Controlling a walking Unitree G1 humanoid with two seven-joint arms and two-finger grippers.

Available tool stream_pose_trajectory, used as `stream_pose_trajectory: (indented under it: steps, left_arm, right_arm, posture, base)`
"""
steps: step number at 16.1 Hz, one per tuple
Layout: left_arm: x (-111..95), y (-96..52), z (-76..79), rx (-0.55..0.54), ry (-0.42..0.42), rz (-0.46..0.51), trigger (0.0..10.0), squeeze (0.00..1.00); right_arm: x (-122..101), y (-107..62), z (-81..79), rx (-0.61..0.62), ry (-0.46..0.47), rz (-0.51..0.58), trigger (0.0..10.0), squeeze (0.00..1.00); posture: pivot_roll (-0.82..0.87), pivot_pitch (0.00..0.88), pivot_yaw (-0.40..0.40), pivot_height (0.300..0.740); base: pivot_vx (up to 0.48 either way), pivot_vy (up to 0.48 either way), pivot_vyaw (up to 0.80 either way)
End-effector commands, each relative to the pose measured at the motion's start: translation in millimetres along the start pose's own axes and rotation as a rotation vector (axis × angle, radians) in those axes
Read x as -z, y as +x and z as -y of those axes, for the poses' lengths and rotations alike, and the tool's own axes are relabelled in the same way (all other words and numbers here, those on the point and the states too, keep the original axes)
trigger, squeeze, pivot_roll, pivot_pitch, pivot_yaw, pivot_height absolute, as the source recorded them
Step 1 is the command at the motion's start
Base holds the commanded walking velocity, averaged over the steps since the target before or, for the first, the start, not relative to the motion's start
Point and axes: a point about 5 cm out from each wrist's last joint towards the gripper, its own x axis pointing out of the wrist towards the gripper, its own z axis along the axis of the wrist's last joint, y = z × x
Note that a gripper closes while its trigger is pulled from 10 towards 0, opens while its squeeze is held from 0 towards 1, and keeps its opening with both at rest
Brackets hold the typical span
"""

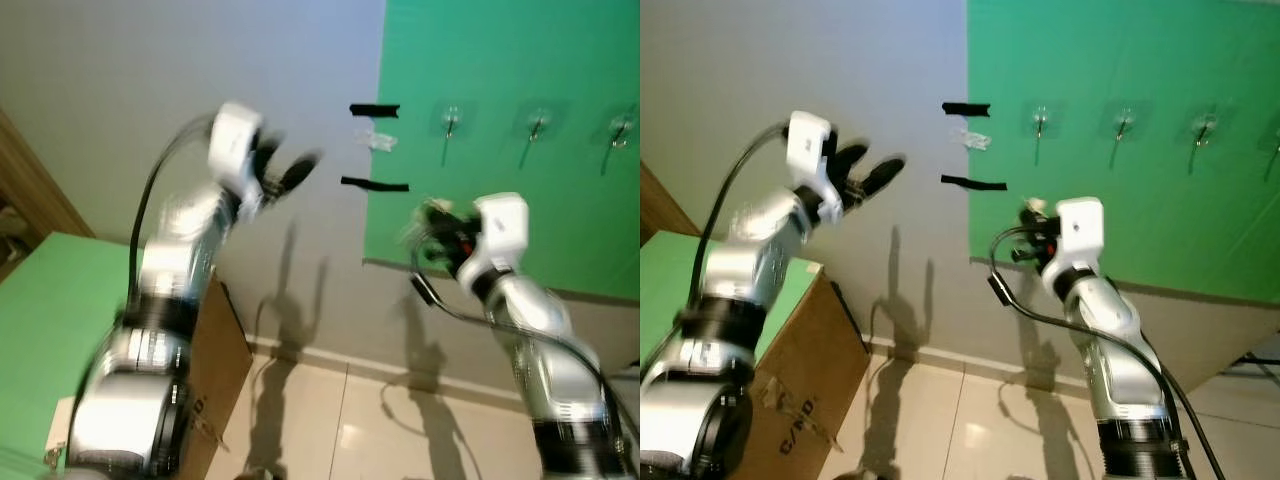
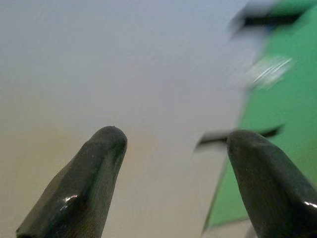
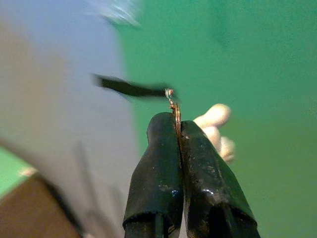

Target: Hang keys on a hook

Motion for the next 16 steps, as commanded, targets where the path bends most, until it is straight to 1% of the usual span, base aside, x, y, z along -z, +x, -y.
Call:
stream_pose_trajectory:
  steps: [1,2,3,4,5,6,7,8,9,10,11,12,14,16]
  left_arm:
    - [7,-8.7,-1.1,-0.067,0.016,-0.004,10.0,0.00]
    - [18,-16.2,1.6,-0.083,0.036,-0.025,10.0,0.00]
    - [36,-30.4,10.3,-0.081,0.057,-0.050,10.0,0.00]
    - [55,-49.4,20.7,-0.071,0.085,-0.067,10.0,0.00]
    - [65,-65.7,24.2,-0.086,0.133,-0.070,10.0,0.00]
    - [67,-73.8,24.6,-0.094,0.170,-0.064,10.0,0.00]
    - [77,-97.9,26.6,-0.069,0.275,-0.088,10.0,0.00]
    - [86,-103.5,28.3,-0.068,0.216,-0.141,10.0,0.00]
    - [86,-100.7,30.5,-0.076,0.148,-0.133,10.0,0.00]
    - [82,-91.2,38.0,-0.062,0.088,-0.103,10.0,0.00]
    - [80,-82.7,43.1,-0.045,0.079,-0.085,10.0,0.00]
    - [78,-77.4,44.3,-0.028,0.072,-0.069,10.0,0.00]
    - [76,-75.2,44.9,-0.010,0.086,-0.064,10.0,0.00]
    - [73,-65.8,46.5,0.015,0.071,-0.058,10.0,0.00]
  right_arm:
    - [-3,-6.3,0.6,0.071,-0.018,0.055,0.0,0.00]
    - [-1,-12.0,-0.1,0.099,-0.024,0.064,0.0,0.00]
    - [6,-21.2,-2.2,0.138,-0.007,0.070,0.0,0.00]
    - [8,-32.8,-4.4,0.155,-0.010,0.091,0.0,0.00]
    - [8,-42.9,-5.3,0.164,-0.036,0.111,0.0,0.00]
    - [8,-47.5,-6.0,0.168,-0.040,0.121,0.0,0.00]
    - [15,-62.2,-7.9,0.174,-0.015,0.104,0.0,0.00]
    - [23,-68.8,-8.4,0.185,-0.004,0.073,0.0,0.00]
    - [28,-69.2,-8.3,0.195,-0.001,0.059,0.0,0.00]
    - [36,-65.5,-11.6,0.180,-0.008,0.037,0.0,0.00]
    - [38,-59.9,-12.1,0.168,-0.009,0.030,0.0,0.00]
    - [37,-55.4,-10.5,0.167,-0.006,0.034,0.0,0.00]
    - [36,-52.9,-9.1,0.166,-0.014,0.036,0.0,0.00]
    - [37,-48.3,-5.8,0.180,-0.002,0.036,0.0,0.00]
  posture:
    - [-0.15,0.000,0.071,0.736]
    - [-0.15,0.000,0.071,0.736]
    - [-0.15,0.000,0.068,0.736]
    - [-0.15,0.000,0.070,0.736]
    - [-0.15,0.000,0.069,0.736]
    - [-0.15,0.000,0.069,0.736]
    - [-0.16,0.000,0.063,0.736]
    - [-0.15,0.000,0.054,0.736]
    - [-0.15,0.000,0.052,0.736]
    - [-0.15,0.000,0.054,0.736]
    - [-0.16,0.000,0.056,0.736]
    - [-0.16,0.000,0.057,0.736]
    - [-0.17,0.000,0.057,0.736]
    - [-0.18,0.000,0.066,0.736]
  base:
    - [0.000,0.000,0.00]
    - [0.000,0.000,0.00]
    - [0.000,0.000,0.00]
    - [0.000,0.000,0.00]
    - [0.000,0.000,0.00]
    - [0.000,0.000,0.00]
    - [0.000,0.000,0.00]
    - [0.000,0.000,0.00]
    - [0.000,0.000,0.00]
    - [0.000,0.000,0.00]
    - [0.000,-0.277,0.00]
    - [0.000,-0.480,0.00]
    - [0.000,-0.480,0.00]
    - [0.000,-0.474,0.00]
